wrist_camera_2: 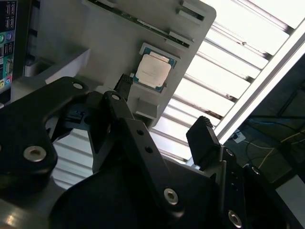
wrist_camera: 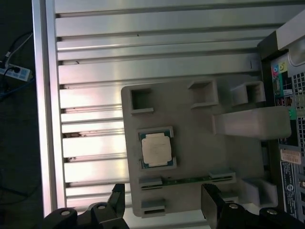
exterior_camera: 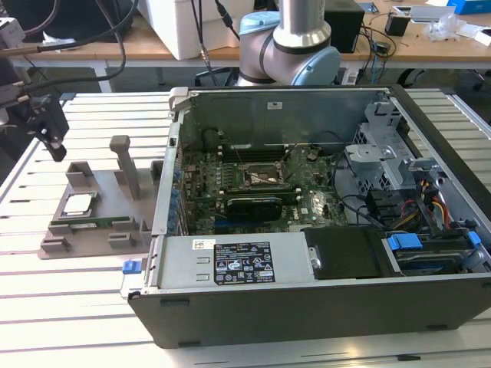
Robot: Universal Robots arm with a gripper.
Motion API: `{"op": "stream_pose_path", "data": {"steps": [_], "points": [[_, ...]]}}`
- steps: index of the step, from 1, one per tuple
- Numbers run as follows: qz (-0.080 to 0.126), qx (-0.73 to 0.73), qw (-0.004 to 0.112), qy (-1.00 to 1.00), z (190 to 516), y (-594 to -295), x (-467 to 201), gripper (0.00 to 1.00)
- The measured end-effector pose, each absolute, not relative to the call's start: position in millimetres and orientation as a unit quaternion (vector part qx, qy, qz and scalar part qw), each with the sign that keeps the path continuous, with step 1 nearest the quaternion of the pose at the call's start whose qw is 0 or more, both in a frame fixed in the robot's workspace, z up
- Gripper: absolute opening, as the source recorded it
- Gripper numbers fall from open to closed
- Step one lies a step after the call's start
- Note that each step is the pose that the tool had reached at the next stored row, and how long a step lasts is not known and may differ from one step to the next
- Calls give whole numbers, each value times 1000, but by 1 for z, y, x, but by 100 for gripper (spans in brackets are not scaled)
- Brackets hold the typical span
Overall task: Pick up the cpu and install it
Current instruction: 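Pick up the cpu and move it towards the insertion slot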
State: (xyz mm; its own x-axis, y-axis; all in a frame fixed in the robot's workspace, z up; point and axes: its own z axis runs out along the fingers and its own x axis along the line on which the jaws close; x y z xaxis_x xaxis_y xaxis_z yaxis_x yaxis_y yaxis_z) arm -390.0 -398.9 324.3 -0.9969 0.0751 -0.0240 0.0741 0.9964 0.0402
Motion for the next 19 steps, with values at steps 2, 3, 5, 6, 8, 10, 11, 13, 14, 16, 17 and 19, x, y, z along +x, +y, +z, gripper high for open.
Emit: {"op": "stream_pose_path", "data": {"steps": [2, 3, 5, 6, 8, 10, 11, 13, 14, 16, 17, 19], "points": [[20, 37, 13, 999, 323, -399, -388, 73], [20, 37, 13, 999, 323, -399, -387, 73], [19, 37, 13, 999, 319, -399, -380, 73], [19, 37, 13, 999, 318, -399, -378, 73], [18, 37, 13, 999, 313, -399, -373, 73], [17, 37, 13, 999, 309, -399, -371, 73], [16, 37, 13, 999, 307, -399, -370, 73], [7, 37, 13, 999, 305, -399, -369, 73], [-1, 32, 13, 999, 302, -398, -369, 73], [-2, 19, 13, 1000, 299, -397, -368, 73], [-1, 11, 13, 1000, 298, -397, -368, 73], [-1, 0, 14, 1000, 294, -396, -368, 73]]}}
